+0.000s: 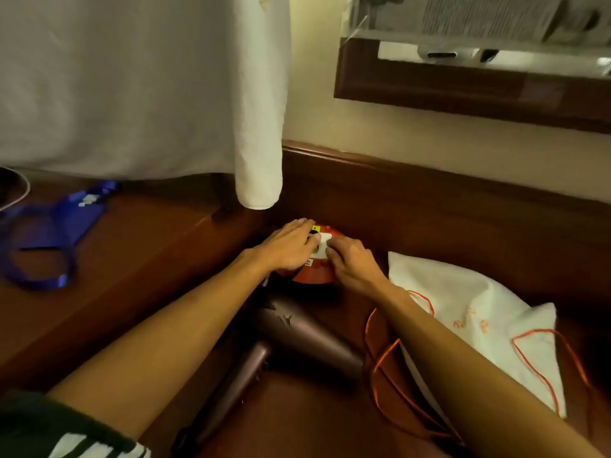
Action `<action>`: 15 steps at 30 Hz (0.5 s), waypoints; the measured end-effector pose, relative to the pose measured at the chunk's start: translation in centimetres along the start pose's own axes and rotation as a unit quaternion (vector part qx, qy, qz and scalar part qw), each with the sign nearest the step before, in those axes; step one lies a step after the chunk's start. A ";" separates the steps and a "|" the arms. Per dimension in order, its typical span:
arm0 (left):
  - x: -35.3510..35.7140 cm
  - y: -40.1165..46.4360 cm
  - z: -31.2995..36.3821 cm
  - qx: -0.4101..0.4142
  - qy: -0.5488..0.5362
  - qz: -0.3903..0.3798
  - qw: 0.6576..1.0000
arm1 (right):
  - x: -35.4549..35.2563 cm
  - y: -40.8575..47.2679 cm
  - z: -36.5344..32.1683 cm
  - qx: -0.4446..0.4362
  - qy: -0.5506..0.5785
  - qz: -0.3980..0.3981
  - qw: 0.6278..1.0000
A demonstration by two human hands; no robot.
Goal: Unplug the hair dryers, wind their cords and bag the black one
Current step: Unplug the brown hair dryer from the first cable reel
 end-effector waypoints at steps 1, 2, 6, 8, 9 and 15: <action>0.3 0.6 0.2 -0.001 0.009 -0.001 1.000 | 0.3 0.3 0.3 -0.002 -0.011 -0.005 1.000; 0.6 1.0 0.2 -0.003 0.019 -0.004 1.000 | 0.3 0.4 0.5 -0.003 -0.029 -0.013 0.999; 2.5 2.3 -0.4 -0.034 0.042 -0.026 0.998 | 1.0 0.9 0.5 -0.046 -0.089 -0.029 0.995; 3.0 2.5 -0.4 -0.024 0.059 -0.036 0.997 | 1.1 0.9 0.6 -0.062 -0.123 -0.043 0.990; 3.3 2.8 -0.5 -0.018 0.075 -0.041 0.996 | 1.1 0.9 0.6 -0.070 -0.143 -0.053 0.986; 3.8 3.1 -1.0 -0.018 0.083 -0.053 0.995 | 0.9 1.5 0.5 -0.068 -0.173 -0.095 0.978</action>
Point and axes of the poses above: each hand's wrist, its own y-axis towards the middle knuckle, its own x-axis out of the palm, z = x × y, the point moved 10 cm from there along y, towards the middle knuckle, and after that the axes turned 10 degrees about -x, right-handed, at the moved point
